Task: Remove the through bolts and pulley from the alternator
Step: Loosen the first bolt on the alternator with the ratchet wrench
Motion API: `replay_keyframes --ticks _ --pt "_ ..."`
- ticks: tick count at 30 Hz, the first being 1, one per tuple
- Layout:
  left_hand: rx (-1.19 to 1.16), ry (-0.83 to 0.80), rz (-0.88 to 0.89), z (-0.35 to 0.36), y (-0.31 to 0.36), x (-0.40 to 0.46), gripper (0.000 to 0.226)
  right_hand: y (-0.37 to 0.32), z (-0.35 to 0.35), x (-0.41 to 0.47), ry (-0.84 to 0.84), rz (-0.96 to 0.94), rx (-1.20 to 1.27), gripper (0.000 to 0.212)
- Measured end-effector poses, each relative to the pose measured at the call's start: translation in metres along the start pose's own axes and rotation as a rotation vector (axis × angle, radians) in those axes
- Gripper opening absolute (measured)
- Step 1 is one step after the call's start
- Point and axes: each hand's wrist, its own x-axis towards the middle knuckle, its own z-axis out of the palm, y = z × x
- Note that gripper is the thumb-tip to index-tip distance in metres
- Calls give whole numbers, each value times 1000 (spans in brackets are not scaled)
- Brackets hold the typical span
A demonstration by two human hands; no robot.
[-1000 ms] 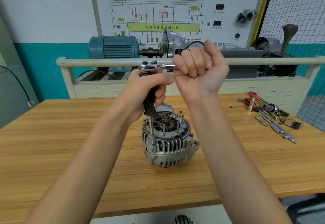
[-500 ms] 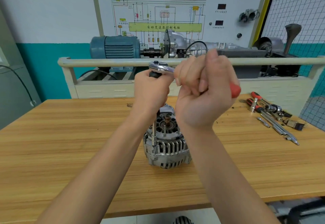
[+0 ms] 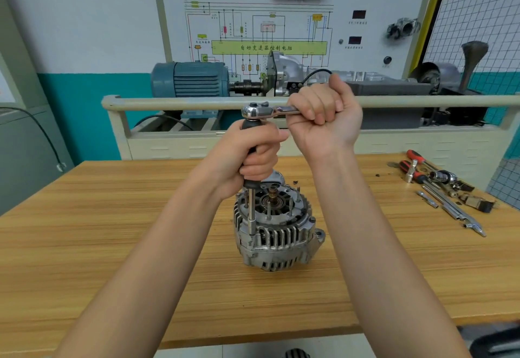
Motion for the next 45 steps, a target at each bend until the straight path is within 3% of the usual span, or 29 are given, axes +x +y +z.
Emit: replay_keyframes --ticks 4,8,11,13,16,20,23,27,33,36,41,45 --pt "62 262 45 6 -2 2 50 10 9 -13 -35 -200 -196 50" --pt "152 556 87 19 -6 8 42 36 15 -34 -244 -538 -567 52" --pt "201 642 116 22 -8 9 39 56 14 -46 -334 -762 -772 44" --pt "192 614 129 19 -8 5 40 56 13 -46 -359 -740 -771 45" --pt "140 398 119 7 -4 -2 41 37 17 -36 -350 -513 -626 49" --pt "79 81 28 -5 4 -7 34 14 12 -13 -125 -128 -268 50" --pt "32 79 -52 -3 2 -4 40 6 6 1 -7 -43 -83 55" --pt "23 230 -56 1 -2 3 51 11 7 -8 3 -194 -206 59" --pt "151 556 50 14 -6 6 42 59 14 -40 -327 -751 -835 38" --pt "226 603 68 15 -7 4 37 69 14 -48 -342 -809 -909 41" --pt "101 294 -11 1 -3 0 46 38 17 -34 -311 -545 -627 48" --pt "6 -21 -68 -11 4 -4 31 14 12 -13 -68 -154 -262 49"
